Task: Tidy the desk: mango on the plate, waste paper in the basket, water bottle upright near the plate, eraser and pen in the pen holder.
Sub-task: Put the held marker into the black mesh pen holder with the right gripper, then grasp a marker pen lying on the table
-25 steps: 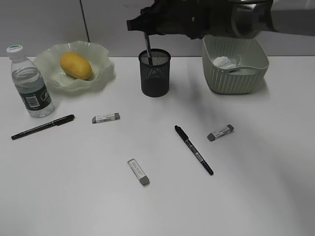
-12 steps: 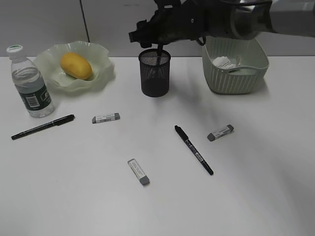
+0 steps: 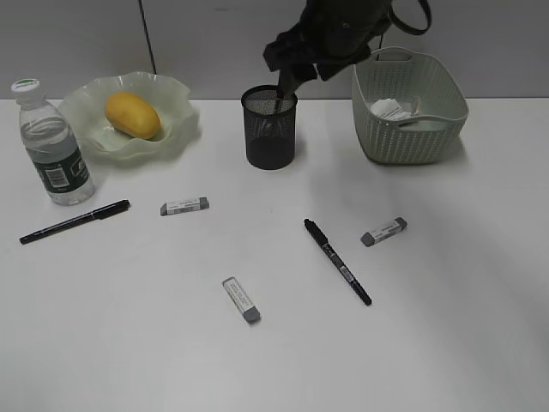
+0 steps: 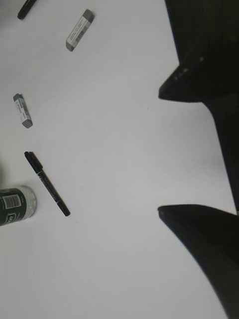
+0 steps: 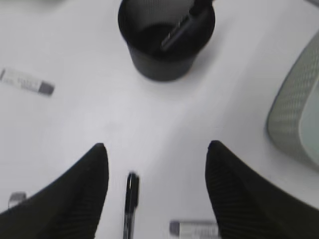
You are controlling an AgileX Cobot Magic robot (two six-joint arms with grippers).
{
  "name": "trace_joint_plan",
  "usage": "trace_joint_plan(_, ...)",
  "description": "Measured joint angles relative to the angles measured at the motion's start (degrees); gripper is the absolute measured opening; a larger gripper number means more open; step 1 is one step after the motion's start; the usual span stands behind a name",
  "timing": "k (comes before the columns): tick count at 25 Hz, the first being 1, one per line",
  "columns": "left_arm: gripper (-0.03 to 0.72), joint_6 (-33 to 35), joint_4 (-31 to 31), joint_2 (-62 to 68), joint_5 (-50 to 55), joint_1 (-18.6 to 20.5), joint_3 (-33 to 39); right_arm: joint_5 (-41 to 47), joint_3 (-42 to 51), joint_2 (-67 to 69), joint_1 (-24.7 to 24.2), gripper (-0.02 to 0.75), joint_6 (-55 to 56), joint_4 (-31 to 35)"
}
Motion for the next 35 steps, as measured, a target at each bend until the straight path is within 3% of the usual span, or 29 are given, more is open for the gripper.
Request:
trace_joint_plan(7,0.485,0.0,0.0,0.0,0.0,0.0,0.0,18.5,0.0,-3.3,0.0,0.492,-1.4,0.0)
trace_joint_plan(12,0.485,0.0,0.0,0.0,0.0,0.0,0.0,20.4,0.1,-6.3,0.0,0.492,-1.5,0.0)
trace_joint_plan(16,0.485,0.0,0.0,0.0,0.0,0.0,0.0,20.4,3.2,-11.2,0.0,0.492,-1.0,3.6)
trace_joint_plan(20,0.483,0.0,0.0,0.0,0.0,0.0,0.0,20.4,10.3,-17.4,0.0,0.492,-0.9,5.6)
trace_joint_plan(30,0.481,0.0,0.0,0.0,0.0,0.0,0.0,17.8,40.6,-39.2,0.0,0.492,0.6,5.4)
trace_joint_plan(35,0.481,0.0,0.0,0.0,0.0,0.0,0.0,16.8,51.2,-50.4,0.0,0.492,3.7,5.2)
